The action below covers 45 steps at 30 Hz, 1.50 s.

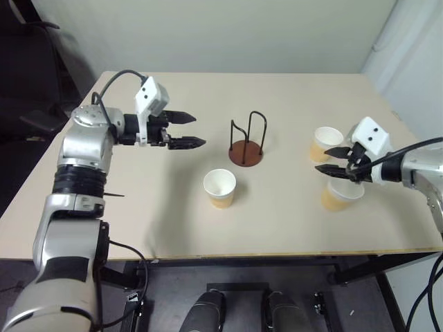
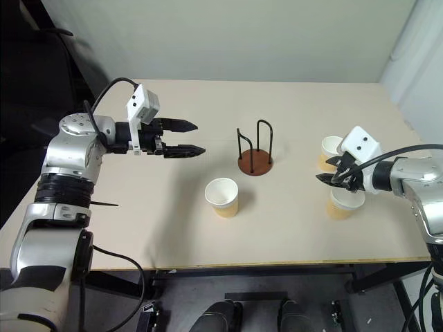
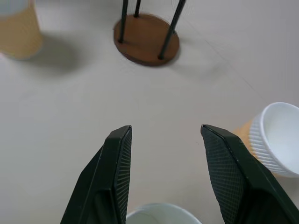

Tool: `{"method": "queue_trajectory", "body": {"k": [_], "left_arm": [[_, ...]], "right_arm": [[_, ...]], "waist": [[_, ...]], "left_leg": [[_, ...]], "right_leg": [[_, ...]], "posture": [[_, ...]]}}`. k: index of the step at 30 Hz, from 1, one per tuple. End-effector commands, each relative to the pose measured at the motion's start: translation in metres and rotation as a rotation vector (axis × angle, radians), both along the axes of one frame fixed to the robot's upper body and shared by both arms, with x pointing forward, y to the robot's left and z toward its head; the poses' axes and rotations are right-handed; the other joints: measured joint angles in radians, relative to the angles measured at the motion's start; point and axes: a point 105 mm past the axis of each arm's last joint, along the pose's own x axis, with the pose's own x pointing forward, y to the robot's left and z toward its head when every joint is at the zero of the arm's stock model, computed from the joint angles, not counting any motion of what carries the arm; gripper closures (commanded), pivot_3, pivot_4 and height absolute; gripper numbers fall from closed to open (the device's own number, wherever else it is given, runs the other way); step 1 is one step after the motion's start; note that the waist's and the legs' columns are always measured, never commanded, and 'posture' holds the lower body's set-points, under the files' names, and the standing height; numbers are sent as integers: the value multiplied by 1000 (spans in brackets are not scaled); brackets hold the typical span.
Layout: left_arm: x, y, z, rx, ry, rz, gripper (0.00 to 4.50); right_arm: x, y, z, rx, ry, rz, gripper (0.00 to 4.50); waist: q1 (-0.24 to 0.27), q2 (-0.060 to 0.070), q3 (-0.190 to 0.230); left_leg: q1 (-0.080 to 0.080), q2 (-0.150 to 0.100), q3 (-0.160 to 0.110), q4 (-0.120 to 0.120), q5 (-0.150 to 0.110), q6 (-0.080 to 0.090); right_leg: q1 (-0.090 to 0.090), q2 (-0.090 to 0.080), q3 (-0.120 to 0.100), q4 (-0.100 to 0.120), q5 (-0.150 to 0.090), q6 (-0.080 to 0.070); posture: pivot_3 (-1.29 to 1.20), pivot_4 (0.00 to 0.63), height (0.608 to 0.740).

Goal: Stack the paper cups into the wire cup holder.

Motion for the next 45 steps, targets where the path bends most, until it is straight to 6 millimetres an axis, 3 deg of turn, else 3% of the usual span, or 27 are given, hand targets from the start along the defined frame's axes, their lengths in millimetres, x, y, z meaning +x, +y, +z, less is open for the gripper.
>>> {"method": "queue_trajectory", "body": {"k": [1,5,9,15,22,26,35,45], "left_arm": [[1,-2,23,51,-83,-36,371],[5,-9,28,69,-107,-59,371],[3,7,26,90,-107,-41,371],[-3,34,28,89,-125,37,371],[-16,42,27,90,-123,69,371],[-22,48,28,94,-123,91,371],[-23,46,28,83,-131,107,371],[-22,43,30,78,-139,99,371]], "right_arm": [[0,-1,27,45,-83,-37,2168],[4,-7,28,71,-52,-92,2168],[11,10,21,94,-27,-72,2168],[38,40,17,87,-82,-12,2168],[74,61,11,81,-135,-4,2168],[85,70,7,79,-149,5,2168],[102,76,7,83,-192,-34,2168],[112,97,10,123,-200,-22,2168]], "waist": [[-1,0,0],[-2,0,0],[-8,0,0],[-22,0,0],[-14,0,0],[-12,0,0],[-14,0,0],[-16,0,0]], "left_leg": [[0,0,0,0,0,0],[0,0,0,0,0,1],[0,0,0,0,0,1],[0,0,0,-1,1,1],[-1,0,0,-1,1,2],[-2,0,0,-2,1,2],[-1,0,-1,-3,1,-1],[-1,0,-2,-4,0,-3]], "right_leg": [[0,0,0,0,0,0],[0,0,1,0,0,1],[0,0,1,0,0,1],[-2,1,1,0,2,5],[-3,0,0,1,0,0],[-4,0,-1,1,1,-2],[-5,0,-1,2,1,-5],[-6,0,-1,2,2,-7]], "posture": [[0,150,740],[0,150,740],[0,150,740],[0,150,740],[0,150,740],[0,150,740],[0,150,740],[0,150,740]]}}
